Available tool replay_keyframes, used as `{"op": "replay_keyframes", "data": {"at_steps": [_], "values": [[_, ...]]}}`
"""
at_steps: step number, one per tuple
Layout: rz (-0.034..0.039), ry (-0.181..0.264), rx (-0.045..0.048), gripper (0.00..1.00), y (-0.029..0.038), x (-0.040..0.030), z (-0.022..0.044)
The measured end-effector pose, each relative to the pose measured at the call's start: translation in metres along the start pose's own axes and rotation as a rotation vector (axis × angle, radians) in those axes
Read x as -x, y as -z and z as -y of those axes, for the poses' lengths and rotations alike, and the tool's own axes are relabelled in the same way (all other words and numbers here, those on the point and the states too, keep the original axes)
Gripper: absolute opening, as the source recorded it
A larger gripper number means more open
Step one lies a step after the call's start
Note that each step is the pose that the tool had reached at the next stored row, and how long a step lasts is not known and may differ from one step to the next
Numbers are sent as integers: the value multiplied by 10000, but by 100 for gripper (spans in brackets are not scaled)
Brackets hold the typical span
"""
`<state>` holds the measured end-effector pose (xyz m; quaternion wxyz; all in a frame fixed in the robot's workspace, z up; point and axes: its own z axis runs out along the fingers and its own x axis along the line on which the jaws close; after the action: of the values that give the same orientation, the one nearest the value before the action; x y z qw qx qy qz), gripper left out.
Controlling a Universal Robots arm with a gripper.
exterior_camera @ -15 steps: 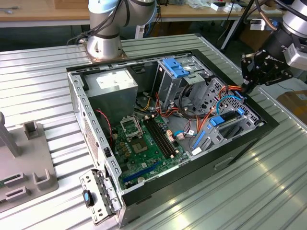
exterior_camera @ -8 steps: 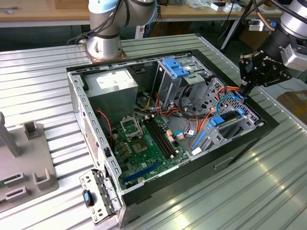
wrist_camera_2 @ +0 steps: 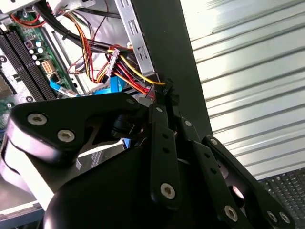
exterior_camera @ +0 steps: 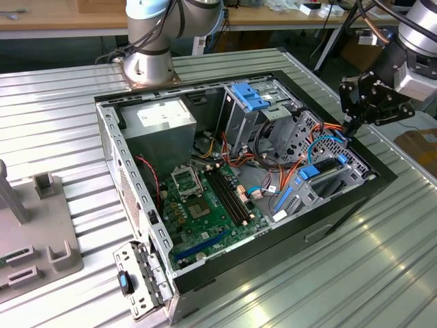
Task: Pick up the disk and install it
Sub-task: 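Insert the first disk wire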
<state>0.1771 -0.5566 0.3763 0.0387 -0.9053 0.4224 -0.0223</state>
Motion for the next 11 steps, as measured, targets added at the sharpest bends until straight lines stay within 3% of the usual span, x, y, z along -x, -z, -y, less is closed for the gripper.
{"op": "replay_keyframes", "data": {"at_steps": [7,11], "values": [[-96,-1080,8,17,-7,0,-1],[-182,-2040,16,17,-12,0,-1]]}}
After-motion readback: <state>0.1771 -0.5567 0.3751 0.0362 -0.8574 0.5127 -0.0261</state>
